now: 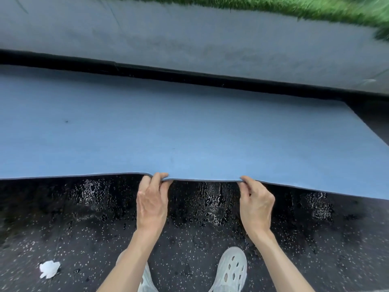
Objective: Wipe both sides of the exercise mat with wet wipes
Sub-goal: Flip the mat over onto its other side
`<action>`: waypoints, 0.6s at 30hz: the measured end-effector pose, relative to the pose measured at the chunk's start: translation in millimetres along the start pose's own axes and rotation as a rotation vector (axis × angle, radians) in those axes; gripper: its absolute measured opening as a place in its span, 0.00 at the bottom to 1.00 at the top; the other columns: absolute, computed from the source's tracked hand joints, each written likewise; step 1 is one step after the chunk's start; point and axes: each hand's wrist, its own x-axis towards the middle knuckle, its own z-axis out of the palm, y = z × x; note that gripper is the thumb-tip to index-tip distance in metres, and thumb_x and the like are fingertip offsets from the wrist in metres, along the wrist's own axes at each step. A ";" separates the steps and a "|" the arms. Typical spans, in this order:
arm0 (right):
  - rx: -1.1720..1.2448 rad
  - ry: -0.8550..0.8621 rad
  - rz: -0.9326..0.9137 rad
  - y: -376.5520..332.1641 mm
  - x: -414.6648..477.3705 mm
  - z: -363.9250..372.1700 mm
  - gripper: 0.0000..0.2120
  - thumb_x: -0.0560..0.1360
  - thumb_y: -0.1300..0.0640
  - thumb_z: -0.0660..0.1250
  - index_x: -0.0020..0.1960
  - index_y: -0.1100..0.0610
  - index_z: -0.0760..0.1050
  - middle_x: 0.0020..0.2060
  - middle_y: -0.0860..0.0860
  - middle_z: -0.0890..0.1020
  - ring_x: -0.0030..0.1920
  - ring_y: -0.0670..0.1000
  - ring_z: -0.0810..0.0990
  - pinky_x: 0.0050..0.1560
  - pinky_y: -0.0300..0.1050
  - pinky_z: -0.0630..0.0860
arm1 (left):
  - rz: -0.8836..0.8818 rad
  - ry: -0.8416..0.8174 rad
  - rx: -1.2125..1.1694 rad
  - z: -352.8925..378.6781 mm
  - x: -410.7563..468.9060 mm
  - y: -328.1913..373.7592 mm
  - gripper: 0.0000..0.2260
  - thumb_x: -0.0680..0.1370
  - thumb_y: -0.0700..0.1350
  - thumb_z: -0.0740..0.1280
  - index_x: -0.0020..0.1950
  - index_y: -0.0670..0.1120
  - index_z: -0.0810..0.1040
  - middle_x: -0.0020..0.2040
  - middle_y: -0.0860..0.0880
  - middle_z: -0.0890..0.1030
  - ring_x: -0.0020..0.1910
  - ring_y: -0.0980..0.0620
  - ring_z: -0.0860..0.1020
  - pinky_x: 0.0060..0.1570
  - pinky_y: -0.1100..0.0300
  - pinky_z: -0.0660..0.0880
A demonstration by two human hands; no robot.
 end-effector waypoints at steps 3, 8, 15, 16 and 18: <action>0.014 0.002 0.008 -3.0 -10.8 -20.7 0.09 0.75 0.64 0.69 0.55 0.63 0.81 0.45 0.54 0.85 0.42 0.45 0.79 0.47 0.37 0.75 | 0.040 -0.010 0.028 -15.3 -10.7 8.0 0.09 0.74 0.41 0.72 0.53 0.42 0.82 0.39 0.48 0.72 0.35 0.49 0.73 0.37 0.57 0.70; 0.119 0.006 0.095 0.4 -3.5 -38.7 0.13 0.76 0.58 0.69 0.59 0.60 0.74 0.48 0.54 0.81 0.48 0.54 0.79 0.50 0.47 0.73 | 0.055 -0.008 0.008 -31.5 -10.4 25.5 0.07 0.75 0.43 0.71 0.50 0.42 0.82 0.38 0.49 0.71 0.36 0.49 0.72 0.36 0.58 0.69; 0.077 -0.064 0.103 11.8 26.5 -55.0 0.15 0.74 0.55 0.72 0.57 0.61 0.78 0.46 0.53 0.83 0.47 0.53 0.80 0.47 0.43 0.71 | 0.044 -0.042 0.031 -40.1 3.4 32.2 0.05 0.75 0.41 0.72 0.47 0.40 0.81 0.37 0.48 0.71 0.35 0.47 0.72 0.35 0.57 0.67; 0.049 -0.073 0.089 13.7 25.8 -59.1 0.14 0.74 0.54 0.72 0.56 0.60 0.78 0.45 0.54 0.83 0.46 0.53 0.80 0.45 0.44 0.71 | 0.054 -0.048 0.039 -42.4 1.5 34.0 0.05 0.75 0.41 0.72 0.46 0.40 0.81 0.37 0.48 0.71 0.34 0.48 0.72 0.35 0.57 0.67; -0.013 -0.067 0.066 15.9 17.7 -68.6 0.13 0.72 0.54 0.73 0.53 0.60 0.79 0.40 0.54 0.81 0.43 0.55 0.79 0.42 0.45 0.70 | 0.074 -0.059 0.049 -49.3 -6.6 38.0 0.05 0.74 0.41 0.73 0.45 0.41 0.80 0.36 0.48 0.71 0.34 0.48 0.72 0.35 0.57 0.68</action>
